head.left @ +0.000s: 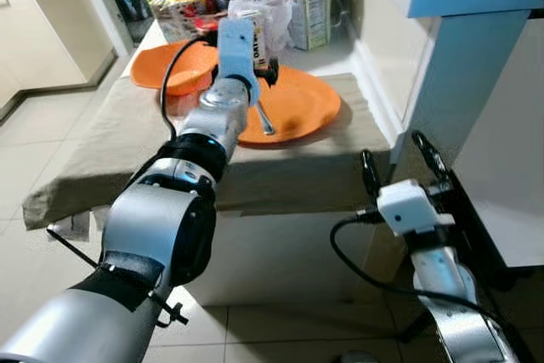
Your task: Setting the table
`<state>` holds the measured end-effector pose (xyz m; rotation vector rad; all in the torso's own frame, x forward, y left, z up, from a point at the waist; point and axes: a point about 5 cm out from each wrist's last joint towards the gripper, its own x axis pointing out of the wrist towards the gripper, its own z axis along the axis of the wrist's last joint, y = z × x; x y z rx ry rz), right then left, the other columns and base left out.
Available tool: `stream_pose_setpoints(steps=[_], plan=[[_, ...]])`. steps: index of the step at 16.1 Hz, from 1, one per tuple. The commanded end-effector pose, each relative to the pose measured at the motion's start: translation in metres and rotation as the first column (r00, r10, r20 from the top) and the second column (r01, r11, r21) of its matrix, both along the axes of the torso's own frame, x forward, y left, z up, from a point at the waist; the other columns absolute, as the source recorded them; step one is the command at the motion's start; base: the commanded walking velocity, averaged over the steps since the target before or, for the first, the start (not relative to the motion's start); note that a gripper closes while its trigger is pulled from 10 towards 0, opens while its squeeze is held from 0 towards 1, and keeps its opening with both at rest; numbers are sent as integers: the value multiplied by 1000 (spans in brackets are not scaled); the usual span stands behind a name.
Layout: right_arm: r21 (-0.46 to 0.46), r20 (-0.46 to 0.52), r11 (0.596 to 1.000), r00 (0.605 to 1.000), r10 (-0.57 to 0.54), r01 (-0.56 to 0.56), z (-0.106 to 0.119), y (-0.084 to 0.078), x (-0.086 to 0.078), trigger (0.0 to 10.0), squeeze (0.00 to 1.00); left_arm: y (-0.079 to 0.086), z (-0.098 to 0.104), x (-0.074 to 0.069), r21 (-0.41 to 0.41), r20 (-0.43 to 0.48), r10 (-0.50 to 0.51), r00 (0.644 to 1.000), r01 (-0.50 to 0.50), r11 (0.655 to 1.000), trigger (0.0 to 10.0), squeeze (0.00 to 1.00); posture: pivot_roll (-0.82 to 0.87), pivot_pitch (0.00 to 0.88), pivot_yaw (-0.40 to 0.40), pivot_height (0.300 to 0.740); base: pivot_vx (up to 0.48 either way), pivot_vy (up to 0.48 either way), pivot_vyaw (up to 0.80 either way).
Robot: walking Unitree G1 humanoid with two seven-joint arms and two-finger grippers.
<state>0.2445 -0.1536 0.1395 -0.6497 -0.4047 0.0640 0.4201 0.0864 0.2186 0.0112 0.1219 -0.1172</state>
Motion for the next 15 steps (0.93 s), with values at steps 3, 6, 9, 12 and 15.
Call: stream_pose_setpoints(steps=[3,6,9,12,15], plan=[[6,-9,1000,1000,21,-20,-2,9,-1,10000,0,14,-16,-1,23,-77,81,994,-80,997,10000,0,-230,45,170,735,0,0,0],[18,-15,1000,1000,11,-11,-2,10,-3,10000,0,10,-22,-3,3,-107,84,991,-84,996,10000,0,-235,67,178,735,0,0,0],[19,-20,1000,1000,14,-14,-3,12,-7,10000,0,0,-23,-4,-22,-113,61,992,-64,998,10000,0,-245,81,183,735,0,0,0],[23,8,1000,1000,3,-3,5,8,-14,10000,0,-14,-22,-6,-41,-116,30,993,-35,999,10000,0,-263,92,189,735,0,0,0],[5,-16,998,998,-55,55,3,-7,-27,10000,0,-17,-25,-7,-34,-122,25,992,-30,999,10000,0,-289,104,199,735,0,0,0]])
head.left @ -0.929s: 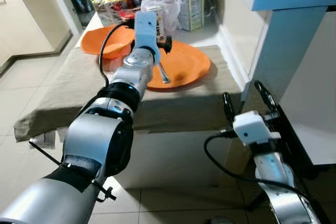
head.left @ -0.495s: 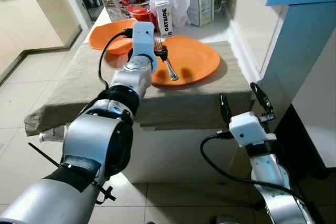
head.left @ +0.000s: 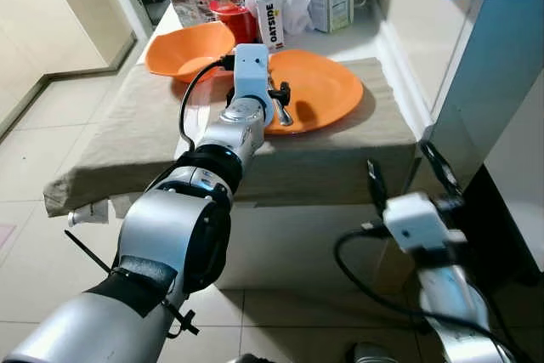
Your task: Setting the table
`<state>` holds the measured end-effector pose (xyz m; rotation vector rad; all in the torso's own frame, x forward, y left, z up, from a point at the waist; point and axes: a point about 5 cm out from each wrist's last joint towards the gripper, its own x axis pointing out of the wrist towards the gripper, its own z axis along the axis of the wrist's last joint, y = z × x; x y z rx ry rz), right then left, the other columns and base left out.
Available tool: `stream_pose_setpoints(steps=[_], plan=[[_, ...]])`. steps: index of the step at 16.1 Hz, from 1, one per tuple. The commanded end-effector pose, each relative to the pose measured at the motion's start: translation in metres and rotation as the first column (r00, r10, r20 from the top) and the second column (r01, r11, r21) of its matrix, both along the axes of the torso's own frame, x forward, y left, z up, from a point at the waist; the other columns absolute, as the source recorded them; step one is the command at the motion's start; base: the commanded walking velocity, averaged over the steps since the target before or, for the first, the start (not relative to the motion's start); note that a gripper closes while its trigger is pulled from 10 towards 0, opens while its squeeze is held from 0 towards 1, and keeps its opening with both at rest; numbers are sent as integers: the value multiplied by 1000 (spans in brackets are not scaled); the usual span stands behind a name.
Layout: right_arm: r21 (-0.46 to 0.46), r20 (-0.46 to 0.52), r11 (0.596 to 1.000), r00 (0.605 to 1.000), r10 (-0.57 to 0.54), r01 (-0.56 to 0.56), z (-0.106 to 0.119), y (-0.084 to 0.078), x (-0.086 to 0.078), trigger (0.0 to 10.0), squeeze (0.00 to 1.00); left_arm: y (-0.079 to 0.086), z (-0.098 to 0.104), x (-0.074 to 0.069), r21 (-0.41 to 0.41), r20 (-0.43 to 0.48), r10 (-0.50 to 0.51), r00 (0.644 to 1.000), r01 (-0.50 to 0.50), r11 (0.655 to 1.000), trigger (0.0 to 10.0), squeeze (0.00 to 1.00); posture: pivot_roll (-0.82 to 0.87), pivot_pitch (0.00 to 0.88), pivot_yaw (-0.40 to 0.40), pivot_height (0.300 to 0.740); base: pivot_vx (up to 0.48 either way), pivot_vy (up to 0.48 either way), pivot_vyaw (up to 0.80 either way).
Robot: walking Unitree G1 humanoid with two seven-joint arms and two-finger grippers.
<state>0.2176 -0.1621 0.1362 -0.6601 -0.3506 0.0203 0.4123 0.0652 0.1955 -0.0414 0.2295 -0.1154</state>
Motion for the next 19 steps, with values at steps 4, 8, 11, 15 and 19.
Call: stream_pose_setpoints(steps=[4,8,11,15,19], plan=[[-4,-11,999,999,-35,35,4,-11,-14,10000,0,4,-7,-1,36,-23,11,1000,-11,999,10000,0,-310,98,199,735,0,0,0],[58,-80,998,996,42,-37,1,-9,-30,10000,0,12,-14,-2,112,-32,36,999,-32,993,10000,0,-317,92,193,735,0,0,0],[59,-112,997,992,59,-53,-4,-10,-32,10000,0,17,-9,0,144,-9,53,999,-52,988,10000,0,-316,86,186,735,0,0,0],[82,-185,993,977,102,-88,-38,1,-37,10000,0,20,-3,2,142,12,74,997,-75,987,10000,0,-308,87,175,735,0,0,0],[84,-224,993,969,105,-88,-60,5,-39,10000,0,20,11,5,123,51,81,995,-86,989,10000,0,-299,89,171,735,0,0,0]])
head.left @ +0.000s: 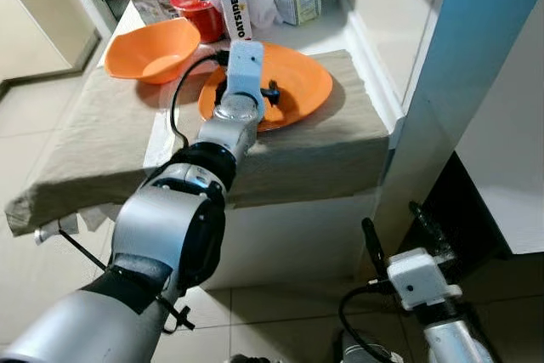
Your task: Setting the table
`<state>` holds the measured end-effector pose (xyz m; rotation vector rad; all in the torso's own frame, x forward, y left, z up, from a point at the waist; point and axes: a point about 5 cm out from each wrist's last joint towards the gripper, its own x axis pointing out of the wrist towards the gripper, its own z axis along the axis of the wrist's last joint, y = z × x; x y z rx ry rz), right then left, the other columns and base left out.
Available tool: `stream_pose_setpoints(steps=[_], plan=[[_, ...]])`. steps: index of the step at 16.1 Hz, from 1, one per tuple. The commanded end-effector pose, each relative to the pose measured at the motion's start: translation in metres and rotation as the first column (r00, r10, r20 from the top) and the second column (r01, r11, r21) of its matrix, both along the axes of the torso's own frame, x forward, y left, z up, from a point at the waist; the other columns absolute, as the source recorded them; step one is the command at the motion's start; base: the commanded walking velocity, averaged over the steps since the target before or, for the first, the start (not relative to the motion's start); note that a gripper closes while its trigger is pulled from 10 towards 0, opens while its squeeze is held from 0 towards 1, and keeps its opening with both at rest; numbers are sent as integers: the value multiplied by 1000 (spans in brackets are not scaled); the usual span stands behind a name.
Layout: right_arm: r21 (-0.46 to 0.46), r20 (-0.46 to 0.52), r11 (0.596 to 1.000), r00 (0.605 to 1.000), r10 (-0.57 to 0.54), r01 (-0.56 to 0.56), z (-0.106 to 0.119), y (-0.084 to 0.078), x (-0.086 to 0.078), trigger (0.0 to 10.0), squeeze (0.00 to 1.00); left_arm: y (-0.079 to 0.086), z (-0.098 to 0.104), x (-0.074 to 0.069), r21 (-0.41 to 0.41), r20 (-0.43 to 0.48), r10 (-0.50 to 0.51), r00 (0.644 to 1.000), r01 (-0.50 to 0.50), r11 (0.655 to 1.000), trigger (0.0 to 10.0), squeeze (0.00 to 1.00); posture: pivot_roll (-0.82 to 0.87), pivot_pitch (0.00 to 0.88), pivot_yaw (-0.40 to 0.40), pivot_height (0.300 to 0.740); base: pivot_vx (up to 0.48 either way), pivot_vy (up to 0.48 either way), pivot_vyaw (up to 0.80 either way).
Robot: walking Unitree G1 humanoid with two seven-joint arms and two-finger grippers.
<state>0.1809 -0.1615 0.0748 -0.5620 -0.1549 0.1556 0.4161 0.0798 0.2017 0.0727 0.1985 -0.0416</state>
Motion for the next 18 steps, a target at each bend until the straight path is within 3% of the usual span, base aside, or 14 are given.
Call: stream_pose_setpoints(steps=[1,5,8,13,16,18], plan=[[3,-21,1000,1000,21,-20,-15,10,-2,10000,0,6,6,2,0,17,27,999,-27,1000,10000,0,-298,89,170,735,0,0,0],[40,-44,998,998,49,-47,-35,25,-1,10000,0,9,20,5,-28,53,49,997,-48,998,10000,0,-292,87,162,735,0,0,0],[47,19,997,998,55,-56,-21,20,3,10000,0,13,13,4,-41,24,71,997,-70,997,10000,0,-305,83,155,735,0,0,0],[46,58,998,998,37,-40,-25,21,6,10000,0,11,6,3,-51,-4,62,998,-62,997,10000,0,-315,74,159,735,0,0,0],[124,56,988,995,81,-88,-19,28,12,10000,0,13,-2,1,-41,-24,67,997,-68,997,10000,0,-318,71,162,735,0,0,0],[180,-20,972,988,155,-149,-22,31,32,10000,0,18,-3,1,-29,-23,73,997,-74,997,10000,0,-329,62,165,735,0,0,0]])
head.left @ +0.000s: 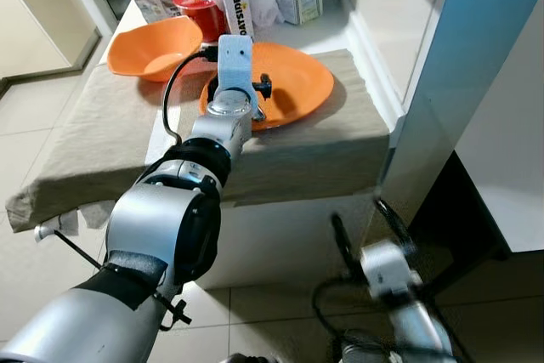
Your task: Setting the table
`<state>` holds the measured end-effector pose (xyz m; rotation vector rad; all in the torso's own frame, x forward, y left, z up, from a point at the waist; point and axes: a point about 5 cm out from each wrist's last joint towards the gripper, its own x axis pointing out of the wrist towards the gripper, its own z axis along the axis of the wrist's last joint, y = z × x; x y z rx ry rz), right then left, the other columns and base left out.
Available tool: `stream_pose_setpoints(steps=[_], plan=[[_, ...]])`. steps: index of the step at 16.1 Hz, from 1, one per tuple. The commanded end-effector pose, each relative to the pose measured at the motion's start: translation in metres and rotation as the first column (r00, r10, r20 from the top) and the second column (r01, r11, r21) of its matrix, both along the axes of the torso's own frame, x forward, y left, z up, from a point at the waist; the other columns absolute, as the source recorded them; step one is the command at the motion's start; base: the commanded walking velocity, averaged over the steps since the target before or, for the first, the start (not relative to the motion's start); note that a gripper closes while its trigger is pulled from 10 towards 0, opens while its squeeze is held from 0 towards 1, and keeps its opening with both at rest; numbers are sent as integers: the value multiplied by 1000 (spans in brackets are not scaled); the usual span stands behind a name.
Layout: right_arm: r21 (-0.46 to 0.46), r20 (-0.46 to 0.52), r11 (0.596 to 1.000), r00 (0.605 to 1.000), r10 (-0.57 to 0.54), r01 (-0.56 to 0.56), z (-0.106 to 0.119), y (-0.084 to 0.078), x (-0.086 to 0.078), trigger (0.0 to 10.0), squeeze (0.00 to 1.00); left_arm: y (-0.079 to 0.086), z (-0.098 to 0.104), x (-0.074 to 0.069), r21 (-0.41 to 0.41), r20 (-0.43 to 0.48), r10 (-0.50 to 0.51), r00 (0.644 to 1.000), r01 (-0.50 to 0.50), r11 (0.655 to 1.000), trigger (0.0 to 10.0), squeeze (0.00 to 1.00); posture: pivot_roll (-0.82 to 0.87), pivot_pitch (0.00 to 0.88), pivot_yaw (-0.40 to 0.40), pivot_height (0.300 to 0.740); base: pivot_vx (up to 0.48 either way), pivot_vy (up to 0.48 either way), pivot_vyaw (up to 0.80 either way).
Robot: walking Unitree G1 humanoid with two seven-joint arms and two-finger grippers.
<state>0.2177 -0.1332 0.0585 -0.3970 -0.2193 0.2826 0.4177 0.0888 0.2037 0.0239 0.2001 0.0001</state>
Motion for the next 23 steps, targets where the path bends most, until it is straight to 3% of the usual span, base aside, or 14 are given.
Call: stream_pose_setpoints(steps=[1,3,4,5,7,13,23], plan=[[-24,-34,999,999,39,-40,-5,-1,14,10000,0,11,-6,0,19,-22,34,999,-34,999,10000,0,-324,58,168,735,0,0,0],[-23,24,999,998,50,-50,33,-30,39,10000,0,11,-5,0,35,-18,31,999,-30,999,10000,0,-321,54,171,735,0,0,0],[-22,65,995,993,100,-99,59,-30,58,10000,0,12,-6,0,43,-19,33,999,-32,999,10000,0,-321,54,171,735,0,0,0],[-10,67,992,990,122,-122,72,-25,65,10000,0,13,-6,0,48,-19,34,999,-33,998,10000,0,-321,54,171,735,0,0,0],[8,136,980,971,198,-201,113,-1,59,10000,0,16,-7,0,53,-23,44,999,-43,998,10000,0,-304,49,160,735,0,0,0],[54,95,965,963,250,-256,125,14,38,10000,0,12,-11,-1,34,-42,26,999,-25,999,10000,0,-324,54,168,735,0,0,0],[80,15,966,969,247,-248,124,17,26,10000,0,-2,-1,0,23,-18,-29,999,30,999,10000,0,-334,42,184,735,0,0,0]])
